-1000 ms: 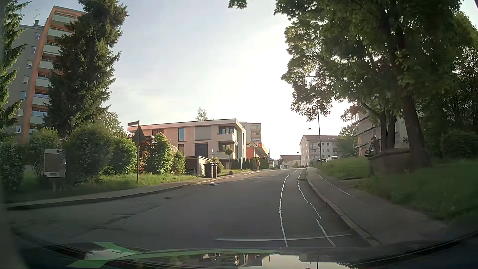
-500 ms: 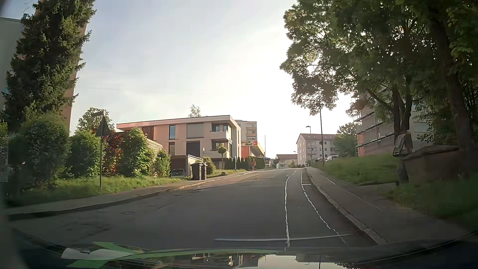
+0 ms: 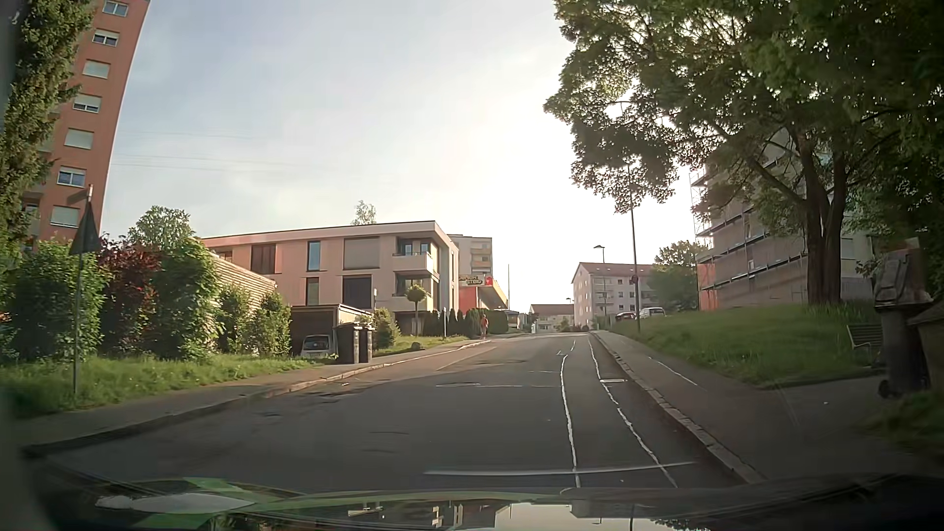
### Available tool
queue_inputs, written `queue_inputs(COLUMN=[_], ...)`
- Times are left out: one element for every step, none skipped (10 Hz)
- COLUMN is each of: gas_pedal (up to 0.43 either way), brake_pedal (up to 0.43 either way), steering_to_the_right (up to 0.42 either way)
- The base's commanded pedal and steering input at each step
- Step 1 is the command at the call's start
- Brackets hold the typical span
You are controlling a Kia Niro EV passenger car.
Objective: Follow the waypoints while adhering to traffic rules and regulations
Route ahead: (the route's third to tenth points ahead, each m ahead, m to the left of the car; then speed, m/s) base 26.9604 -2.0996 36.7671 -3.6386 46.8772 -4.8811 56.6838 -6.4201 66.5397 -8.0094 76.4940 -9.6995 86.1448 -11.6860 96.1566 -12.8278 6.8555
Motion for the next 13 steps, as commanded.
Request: queue_inputs(gas_pedal=[0.26, 0.26, 0.26, 0.26, 0.268, 0.268, 0.268, 0.268, 0.268, 0.268, 0.268, 0.268, 0.268], brake_pedal=[0.0, 0.0, 0.0, 0.0, 0.0, 0.0, 0.0, 0.0, 0.0, 0.0, 0.0, 0.0, 0.0], steering_to_the_right=[0.032, 0.032, 0.033, 0.034, 0.035, 0.035, 0.035, 0.035, 0.036, 0.036, 0.036, 0.035, 0.032])
